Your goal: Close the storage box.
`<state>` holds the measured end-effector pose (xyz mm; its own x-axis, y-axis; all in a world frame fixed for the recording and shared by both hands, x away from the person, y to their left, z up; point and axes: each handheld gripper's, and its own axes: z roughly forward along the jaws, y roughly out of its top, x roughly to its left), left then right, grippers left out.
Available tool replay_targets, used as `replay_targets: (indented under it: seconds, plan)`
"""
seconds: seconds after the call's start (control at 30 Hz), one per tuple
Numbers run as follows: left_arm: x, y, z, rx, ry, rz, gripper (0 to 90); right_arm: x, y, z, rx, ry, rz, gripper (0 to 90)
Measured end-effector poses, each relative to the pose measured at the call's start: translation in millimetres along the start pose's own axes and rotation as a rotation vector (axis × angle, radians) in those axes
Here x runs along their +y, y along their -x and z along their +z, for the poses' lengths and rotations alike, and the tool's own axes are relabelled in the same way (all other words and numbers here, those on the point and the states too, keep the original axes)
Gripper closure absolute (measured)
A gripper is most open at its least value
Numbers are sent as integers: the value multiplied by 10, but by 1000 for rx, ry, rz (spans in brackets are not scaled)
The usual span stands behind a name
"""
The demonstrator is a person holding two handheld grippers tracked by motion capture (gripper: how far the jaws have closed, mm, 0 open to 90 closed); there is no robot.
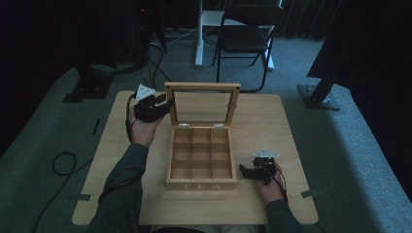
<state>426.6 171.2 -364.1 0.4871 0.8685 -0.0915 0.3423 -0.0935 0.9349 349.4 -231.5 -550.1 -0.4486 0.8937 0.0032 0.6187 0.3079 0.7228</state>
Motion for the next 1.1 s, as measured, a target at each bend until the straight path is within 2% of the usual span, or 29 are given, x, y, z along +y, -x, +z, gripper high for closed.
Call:
replay_targets:
  seconds: [0.1,0.2,0.23,0.3,0.33,0.37,0.4,0.43,0.5,0.53,0.57,0.6,0.63,0.87,1.1]
  plan:
    - [27,20,-49,5,8,18,582,0,-1,0,0,0,0,124]
    - [56,32,-78,-11,11,22,594,0,-3,1,-1,1,2,124]
    - [69,36,-65,-22,4,30,597,0,-4,1,-1,1,3,124]
    - [79,47,-36,-1,-4,65,592,0,-5,0,-1,0,5,125]
    - [81,28,-32,-18,24,73,580,0,-5,1,-1,0,4,125]
    - [77,-18,-31,-104,82,64,505,0,-4,1,-1,1,3,124]
    - [83,-67,18,-155,87,64,433,0,-4,0,0,0,3,125]
    - [86,-96,66,-182,72,54,402,0,-5,0,-1,0,4,125]
    - [86,-96,66,-182,72,54,402,0,-5,0,-1,0,5,125]
    - [82,-100,183,-166,16,52,402,0,-5,0,-1,0,5,124]
    - [78,-71,203,-152,11,68,475,0,-5,0,-1,-1,4,125]
    - [84,-43,206,-127,4,82,477,0,-5,0,-1,-1,4,124]
    - [88,-46,197,-128,0,80,482,0,-5,0,-1,0,5,124]
    - [62,-5,117,-126,-4,106,492,0,-5,0,-1,0,4,125]
    - [77,50,0,-87,29,109,500,0,-4,1,-2,1,3,125]
